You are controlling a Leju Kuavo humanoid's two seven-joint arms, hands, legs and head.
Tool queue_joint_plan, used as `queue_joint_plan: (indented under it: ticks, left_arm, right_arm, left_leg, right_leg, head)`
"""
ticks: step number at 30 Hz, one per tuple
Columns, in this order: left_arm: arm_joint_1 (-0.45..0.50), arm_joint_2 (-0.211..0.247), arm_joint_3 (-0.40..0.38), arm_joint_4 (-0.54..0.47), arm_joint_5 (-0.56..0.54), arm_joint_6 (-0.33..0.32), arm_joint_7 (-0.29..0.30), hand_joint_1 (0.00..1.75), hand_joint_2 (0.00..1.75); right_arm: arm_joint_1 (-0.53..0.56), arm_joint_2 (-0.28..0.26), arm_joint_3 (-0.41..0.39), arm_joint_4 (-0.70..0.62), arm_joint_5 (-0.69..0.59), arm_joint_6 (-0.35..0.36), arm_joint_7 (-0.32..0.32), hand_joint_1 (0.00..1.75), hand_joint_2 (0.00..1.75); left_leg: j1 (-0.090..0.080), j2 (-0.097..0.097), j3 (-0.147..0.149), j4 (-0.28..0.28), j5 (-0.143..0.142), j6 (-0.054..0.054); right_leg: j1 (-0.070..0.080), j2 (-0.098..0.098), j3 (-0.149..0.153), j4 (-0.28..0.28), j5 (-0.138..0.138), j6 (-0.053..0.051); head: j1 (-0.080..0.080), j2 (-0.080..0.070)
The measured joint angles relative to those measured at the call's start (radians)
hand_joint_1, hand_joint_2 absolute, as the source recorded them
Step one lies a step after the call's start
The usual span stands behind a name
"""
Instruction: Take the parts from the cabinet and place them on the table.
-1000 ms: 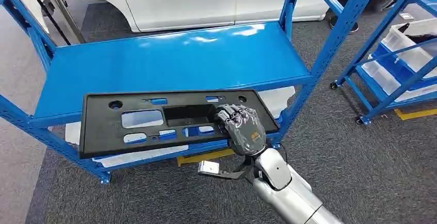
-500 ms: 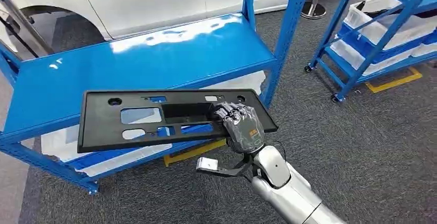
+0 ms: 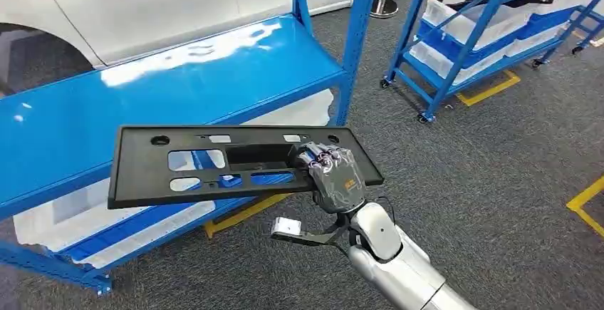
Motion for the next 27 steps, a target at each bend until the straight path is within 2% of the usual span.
queue_joint_plan:
  ticks: [1,2,3,4,5,7,8,9,10,11,12,13,14,15,16,17,18,19,20,22,23,24,25,26,27]
  left_arm:
    - [-0.002,0.000,0.000,0.000,0.000,0.000,0.000,0.00,1.75]
    - [-0.003,0.000,0.000,0.000,-0.001,-0.002,0.000,0.00,1.75]
    - [-0.003,0.000,0.000,0.000,-0.002,-0.002,0.000,0.00,1.75]
    - [-0.003,0.000,0.000,0.000,-0.002,-0.002,0.000,0.00,1.75]
    - [-0.005,0.000,0.000,0.000,-0.003,-0.002,0.000,0.00,1.75]
    - [-0.010,0.000,-0.001,0.000,-0.005,-0.003,0.001,0.00,1.75]
    - [-0.011,0.001,-0.001,0.000,-0.006,-0.003,0.002,0.00,1.75]
    - [-0.011,0.001,-0.001,0.000,-0.006,-0.005,0.002,0.00,1.75]
    - [-0.009,0.001,-0.001,0.000,-0.007,-0.008,0.002,0.00,1.75]
    - [-0.007,0.001,-0.001,0.000,-0.010,-0.008,0.003,0.00,1.75]
    - [-0.006,0.001,-0.001,0.000,-0.011,-0.008,0.004,0.00,1.75]
    - [-0.005,0.001,-0.001,0.000,-0.011,-0.008,0.006,0.00,1.75]
    - [-0.004,0.001,-0.001,0.000,-0.012,-0.009,0.006,0.00,1.75]
    - [-0.005,0.001,-0.001,0.000,-0.012,-0.009,0.007,0.00,1.75]
    - [-0.006,0.001,-0.002,0.000,-0.012,-0.010,0.008,0.00,1.75]
    - [-0.007,0.002,-0.002,0.000,-0.012,-0.010,0.008,0.00,1.75]
    - [-0.007,0.003,-0.002,0.000,-0.012,-0.010,0.008,0.00,1.75]
    - [-0.006,0.004,-0.002,0.000,-0.012,-0.010,0.009,0.00,1.75]
    - [-0.008,0.005,-0.002,0.000,-0.013,-0.012,0.010,0.00,1.75]
    - [-0.011,0.005,-0.002,0.000,-0.013,-0.010,0.010,0.00,1.75]
    - [-0.012,0.003,-0.003,0.000,-0.013,-0.011,0.010,0.00,1.75]
    - [-0.013,0.003,-0.003,0.000,-0.013,-0.011,0.010,0.00,1.75]
    - [-0.013,0.003,-0.003,0.000,-0.013,-0.012,0.010,0.00,1.75]
    - [-0.011,0.004,-0.003,0.000,-0.013,-0.012,0.010,0.00,1.75]
    - [-0.009,0.004,-0.003,0.000,-0.013,-0.012,0.010,0.00,1.75]
  right_arm:
    - [0.000,0.000,0.000,-0.002,0.000,0.000,0.000,1.75,1.75]
    - [-0.001,0.000,-0.001,-0.007,0.000,0.000,0.000,1.75,1.75]
    - [-0.003,0.000,-0.001,-0.009,0.000,0.000,0.000,1.75,1.75]
    - [-0.003,0.002,-0.002,-0.012,0.000,0.000,0.000,1.75,1.75]
    - [-0.002,0.001,-0.002,-0.012,0.000,0.000,0.000,1.75,1.75]
    - [-0.001,0.000,-0.004,-0.013,0.000,0.001,0.003,1.75,1.75]
    - [0.000,0.001,-0.005,-0.017,0.001,0.002,0.005,1.75,1.75]
    - [-0.004,0.001,-0.005,-0.018,0.001,0.002,0.006,1.75,1.75]
    - [-0.005,0.002,-0.005,-0.019,0.004,0.002,0.008,1.75,1.75]
    - [-0.004,0.002,-0.004,-0.019,0.009,0.002,0.009,1.75,1.75]
    - [-0.002,0.002,-0.004,-0.019,0.013,0.002,0.012,1.75,1.75]
    - [0.002,0.002,-0.004,-0.019,0.016,0.002,0.014,1.75,1.75]
    - [0.004,0.002,-0.004,-0.019,0.016,0.003,0.016,1.75,1.75]
    - [0.004,0.002,-0.004,-0.019,0.016,0.003,0.016,1.75,1.75]
    - [0.004,0.002,-0.004,-0.019,0.016,0.003,0.016,1.75,1.75]
    - [0.004,0.002,-0.004,-0.021,0.016,0.003,0.016,1.75,1.75]
    - [0.004,0.002,-0.004,-0.022,0.016,0.003,0.017,1.75,1.75]
    - [0.001,0.002,-0.004,-0.022,0.016,0.004,0.019,1.75,1.75]
    - [0.002,0.002,-0.005,-0.024,0.016,0.004,0.019,1.75,1.75]
    - [0.006,0.001,-0.005,-0.024,0.016,0.005,0.019,1.75,1.75]
    - [0.006,0.001,-0.006,-0.025,0.016,0.005,0.019,1.75,1.75]
    - [0.005,0.000,-0.008,-0.026,0.016,0.005,0.019,1.75,1.75]
    - [0.003,0.000,-0.008,-0.026,0.016,0.005,0.019,1.75,1.75]
    - [0.001,0.000,-0.008,-0.026,0.016,0.006,0.019,1.75,1.75]
    - [0.002,0.000,-0.008,-0.026,0.016,0.008,0.019,1.75,1.75]
  left_leg:
    - [0.000,0.011,0.001,0.003,-0.002,-0.003]
    - [0.000,0.020,0.003,0.007,-0.007,-0.010]
    - [-0.008,0.030,0.000,0.011,-0.011,-0.017]
    - [-0.009,0.037,-0.001,0.013,-0.012,-0.023]
    - [-0.010,0.046,0.001,0.013,-0.013,-0.029]
    - [-0.008,0.068,0.007,0.010,-0.015,-0.042]
    - [-0.001,0.029,0.003,0.020,-0.029,-0.051]
    - [0.001,-0.016,-0.010,0.053,-0.056,-0.052]
    - [0.002,-0.038,-0.040,0.123,-0.099,-0.051]
    - [0.001,-0.049,-0.078,0.205,-0.137,-0.052]
    - [0.001,-0.052,-0.115,0.282,-0.164,-0.053]
    - [0.001,-0.052,-0.141,0.329,-0.170,-0.052]
    - [0.001,-0.052,-0.141,0.320,-0.146,-0.049]
    - [0.001,-0.055,-0.120,0.267,-0.105,-0.045]
    - [0.001,-0.064,-0.081,0.178,-0.052,-0.040]
    - [0.001,-0.091,-0.042,0.088,-0.007,-0.033]
    - [0.004,-0.142,-0.020,0.046,-0.014,-0.024]
    - [0.003,-0.144,-0.015,0.025,-0.014,-0.023]
    - [-0.001,-0.132,-0.013,0.026,-0.018,-0.025]
    - [-0.004,-0.111,-0.009,0.018,-0.012,-0.018]
    - [0.013,-0.095,0.000,-0.005,0.000,-0.010]
    - [0.007,-0.080,0.005,-0.013,0.004,-0.006]
    - [0.004,-0.068,0.007,-0.014,0.005,-0.001]
    - [0.001,-0.053,0.005,-0.014,0.004,0.001]
    - [-0.001,-0.039,0.005,-0.013,0.003,0.002]
  right_leg:
    - [-0.002,-0.012,0.049,-0.090,0.043,-0.001]
    - [-0.001,-0.045,0.100,-0.183,0.079,-0.004]
    - [0.016,-0.082,0.108,-0.210,0.057,-0.011]
    - [0.014,-0.064,0.103,-0.211,0.063,-0.019]
    - [0.017,-0.054,0.100,-0.210,0.063,-0.022]
    - [0.017,-0.031,0.098,-0.215,0.066,-0.036]
    - [0.010,-0.022,0.102,-0.221,0.071,-0.044]
    - [0.009,-0.014,0.101,-0.221,0.073,-0.051]
    - [0.009,-0.005,0.100,-0.221,0.074,-0.056]
    - [0.011,0.007,0.099,-0.221,0.075,-0.057]
    - [0.014,0.019,0.098,-0.221,0.075,-0.059]
    - [0.017,0.033,0.098,-0.219,0.076,-0.060]
    - [0.018,0.048,0.098,-0.217,0.076,-0.060]
    - [0.019,0.062,0.098,-0.215,0.075,-0.060]
    - [0.020,0.078,0.099,-0.213,0.075,-0.059]
    - [0.020,0.091,0.099,-0.211,0.075,-0.058]
    - [0.017,0.100,0.097,-0.210,0.075,-0.057]
    - [0.019,0.115,0.089,-0.204,0.077,-0.050]
    - [0.012,0.126,0.082,-0.207,0.082,-0.040]
    - [0.007,0.151,0.080,-0.217,0.092,-0.025]
    - [0.013,0.151,0.079,-0.214,0.089,-0.019]
    - [0.020,0.089,0.070,-0.192,0.072,-0.017]
    - [0.020,0.045,0.044,-0.140,0.037,-0.015]
    - [0.016,0.023,0.006,-0.065,-0.003,-0.011]
    - [0.012,0.012,-0.028,0.004,-0.033,-0.008]
  head:
    - [0.000,0.000]
    - [0.000,0.000]
    - [0.000,0.000]
    - [-0.001,0.000]
    - [0.000,0.000]
    - [0.000,0.000]
    - [0.000,0.000]
    - [0.000,0.000]
    - [-0.001,0.000]
    - [-0.001,0.000]
    - [-0.001,0.000]
    - [-0.001,0.000]
    - [-0.001,0.000]
    - [-0.001,0.000]
    - [-0.001,0.000]
    - [-0.001,0.000]
    - [0.000,0.000]
    - [0.000,0.000]
    - [0.000,0.000]
    - [0.000,0.000]
    - [-0.001,0.000]
    - [0.001,0.000]
    - [0.003,0.000]
    - [0.005,0.000]
    - [0.004,0.000]
